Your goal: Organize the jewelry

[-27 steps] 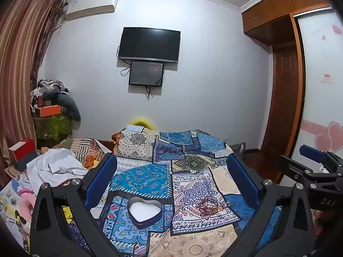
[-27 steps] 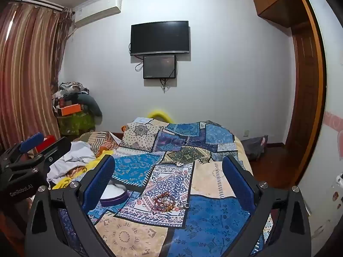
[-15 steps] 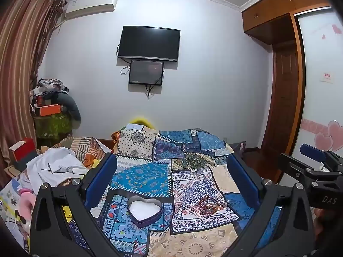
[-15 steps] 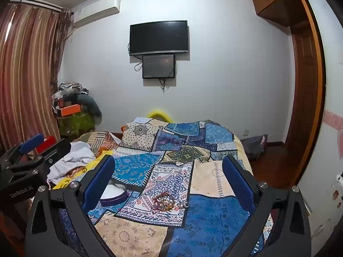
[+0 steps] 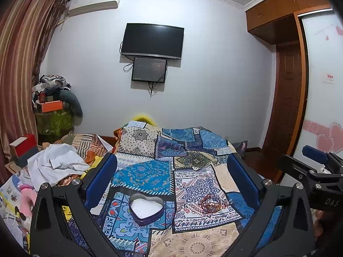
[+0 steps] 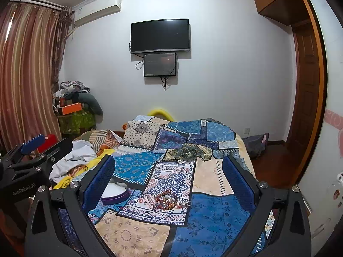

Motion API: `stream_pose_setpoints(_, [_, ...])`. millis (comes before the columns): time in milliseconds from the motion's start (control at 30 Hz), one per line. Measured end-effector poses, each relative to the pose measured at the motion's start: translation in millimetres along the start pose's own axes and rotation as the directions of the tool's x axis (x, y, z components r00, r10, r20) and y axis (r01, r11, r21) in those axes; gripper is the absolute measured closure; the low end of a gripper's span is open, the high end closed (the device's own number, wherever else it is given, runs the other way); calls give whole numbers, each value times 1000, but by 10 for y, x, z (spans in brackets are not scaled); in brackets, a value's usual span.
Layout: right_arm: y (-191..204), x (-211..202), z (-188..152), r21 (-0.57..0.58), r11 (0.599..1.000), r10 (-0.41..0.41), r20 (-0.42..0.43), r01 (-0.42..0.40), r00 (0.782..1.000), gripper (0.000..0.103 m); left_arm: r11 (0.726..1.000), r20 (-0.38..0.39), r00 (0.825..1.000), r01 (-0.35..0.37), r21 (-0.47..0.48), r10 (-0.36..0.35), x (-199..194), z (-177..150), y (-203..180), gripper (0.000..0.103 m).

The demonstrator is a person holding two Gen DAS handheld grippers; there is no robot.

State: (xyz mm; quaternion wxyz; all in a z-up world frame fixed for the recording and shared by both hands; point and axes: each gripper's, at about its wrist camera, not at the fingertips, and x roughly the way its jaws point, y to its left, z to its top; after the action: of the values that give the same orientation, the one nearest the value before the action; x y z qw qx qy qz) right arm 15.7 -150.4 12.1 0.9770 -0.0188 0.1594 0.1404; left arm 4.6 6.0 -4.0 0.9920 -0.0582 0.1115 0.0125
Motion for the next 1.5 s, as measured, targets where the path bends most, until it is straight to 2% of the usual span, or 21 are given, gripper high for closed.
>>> stream_pose_setpoints(600, [77, 42, 20, -3, 1000, 24, 0, -24, 1000, 4, 1000, -5, 1000, -10, -6, 10, -9, -41, 62, 0])
stream_pose_setpoints(1500, [48, 87, -5, 2, 1000, 18, -4, -18, 1000, 4, 1000, -10, 1000, -12, -4, 12, -6, -32, 44, 0])
